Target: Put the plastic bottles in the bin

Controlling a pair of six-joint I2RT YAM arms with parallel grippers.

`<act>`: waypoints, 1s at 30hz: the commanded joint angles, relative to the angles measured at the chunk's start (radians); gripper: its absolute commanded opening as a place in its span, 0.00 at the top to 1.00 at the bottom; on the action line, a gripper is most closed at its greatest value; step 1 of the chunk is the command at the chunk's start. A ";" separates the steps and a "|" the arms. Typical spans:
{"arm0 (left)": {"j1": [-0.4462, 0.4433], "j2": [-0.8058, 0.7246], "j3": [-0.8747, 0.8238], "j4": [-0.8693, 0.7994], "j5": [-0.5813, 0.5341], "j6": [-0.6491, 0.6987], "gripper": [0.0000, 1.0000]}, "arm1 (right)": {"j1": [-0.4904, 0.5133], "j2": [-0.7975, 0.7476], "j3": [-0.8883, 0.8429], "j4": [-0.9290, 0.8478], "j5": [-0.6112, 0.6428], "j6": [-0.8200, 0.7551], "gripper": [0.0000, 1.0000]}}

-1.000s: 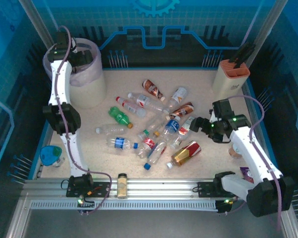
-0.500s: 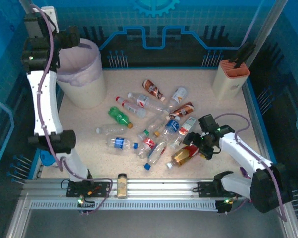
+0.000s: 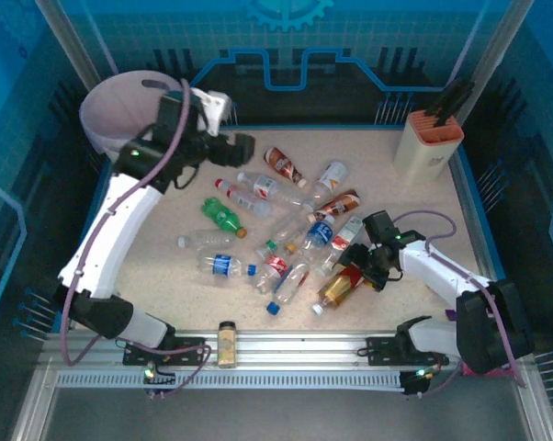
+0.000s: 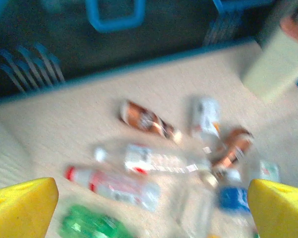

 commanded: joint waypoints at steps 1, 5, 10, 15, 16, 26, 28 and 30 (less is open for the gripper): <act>-0.042 -0.019 -0.103 0.093 0.161 -0.136 0.01 | -0.016 -0.027 0.007 -0.022 0.021 -0.009 0.25; -0.076 -0.016 -0.219 0.168 0.205 -0.214 0.01 | -0.039 -0.064 0.038 -0.079 0.015 -0.045 0.32; -0.096 -0.021 -0.310 0.238 0.268 -0.295 0.01 | -0.068 -0.136 0.135 -0.119 -0.018 -0.099 0.36; -0.099 -0.037 -0.406 0.377 0.448 -0.373 0.01 | -0.112 -0.124 0.231 0.079 -0.184 -0.245 0.37; -0.099 -0.034 -0.416 0.393 0.478 -0.383 0.01 | -0.115 -0.106 0.258 0.099 -0.208 -0.269 0.38; -0.203 0.052 -0.481 0.576 0.561 -0.454 0.01 | -0.072 0.149 0.557 0.161 -0.454 -0.383 0.41; -0.218 0.075 -0.475 0.599 0.542 -0.461 0.01 | -0.055 0.183 0.584 0.181 -0.482 -0.377 0.42; -0.228 0.099 -0.458 0.587 0.505 -0.452 0.01 | -0.044 0.208 0.590 0.231 -0.516 -0.343 0.43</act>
